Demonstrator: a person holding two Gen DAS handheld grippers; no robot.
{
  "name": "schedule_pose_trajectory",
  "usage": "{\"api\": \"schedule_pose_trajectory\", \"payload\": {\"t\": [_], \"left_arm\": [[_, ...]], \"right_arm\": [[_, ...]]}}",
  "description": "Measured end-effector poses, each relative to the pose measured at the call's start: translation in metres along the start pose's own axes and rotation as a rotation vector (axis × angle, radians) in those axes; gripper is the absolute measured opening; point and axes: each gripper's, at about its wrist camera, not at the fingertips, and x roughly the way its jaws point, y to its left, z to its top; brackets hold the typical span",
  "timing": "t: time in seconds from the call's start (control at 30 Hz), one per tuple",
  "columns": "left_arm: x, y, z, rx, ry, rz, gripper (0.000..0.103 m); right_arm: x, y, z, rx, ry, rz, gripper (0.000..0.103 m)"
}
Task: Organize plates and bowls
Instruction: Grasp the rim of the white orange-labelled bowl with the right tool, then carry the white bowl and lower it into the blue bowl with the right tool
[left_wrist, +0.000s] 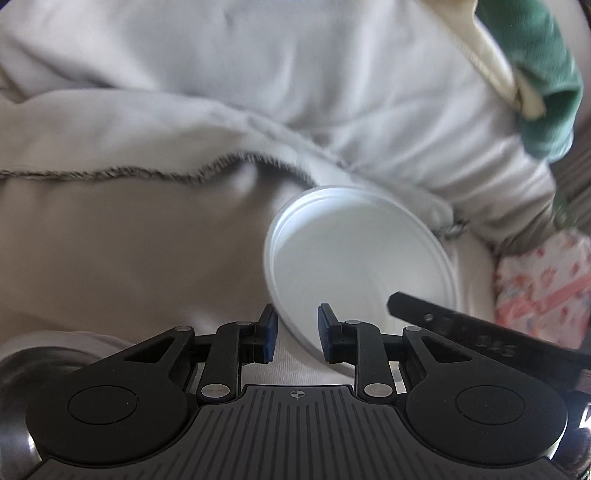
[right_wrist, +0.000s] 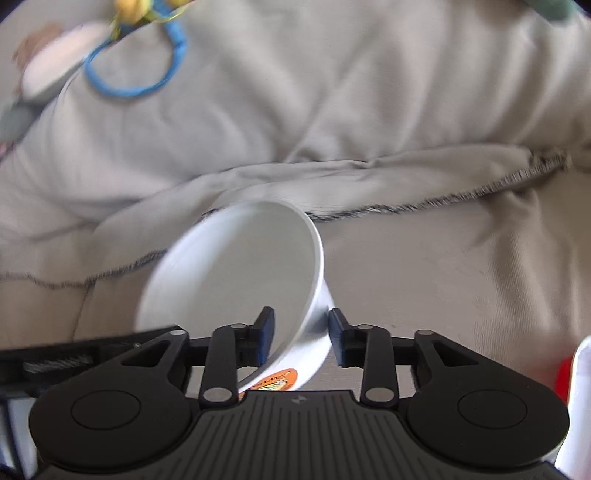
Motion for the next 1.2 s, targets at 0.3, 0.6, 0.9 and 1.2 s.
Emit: {"api": "schedule_pose_trajectory", "payload": {"t": [0.3,0.6,0.9,1.2], "left_arm": [[0.027,0.002,-0.006,-0.004,0.03,0.015,0.029],[0.02,-0.011,-0.012,0.053,0.015,0.001,0.03],[0.029,-0.017,-0.016,0.099,0.016,0.053,0.029],[0.039,-0.008,-0.014,0.055,0.077,0.015,0.029]], "right_arm": [[0.022,-0.043,-0.009,0.131,0.089,0.063,0.038],[0.021,-0.045,-0.012,0.111,0.078,0.102,0.039],[0.024,-0.058,-0.013,0.14,0.111,0.018,0.039],[0.026,-0.06,-0.016,0.146,0.129,0.08,0.038]]}}
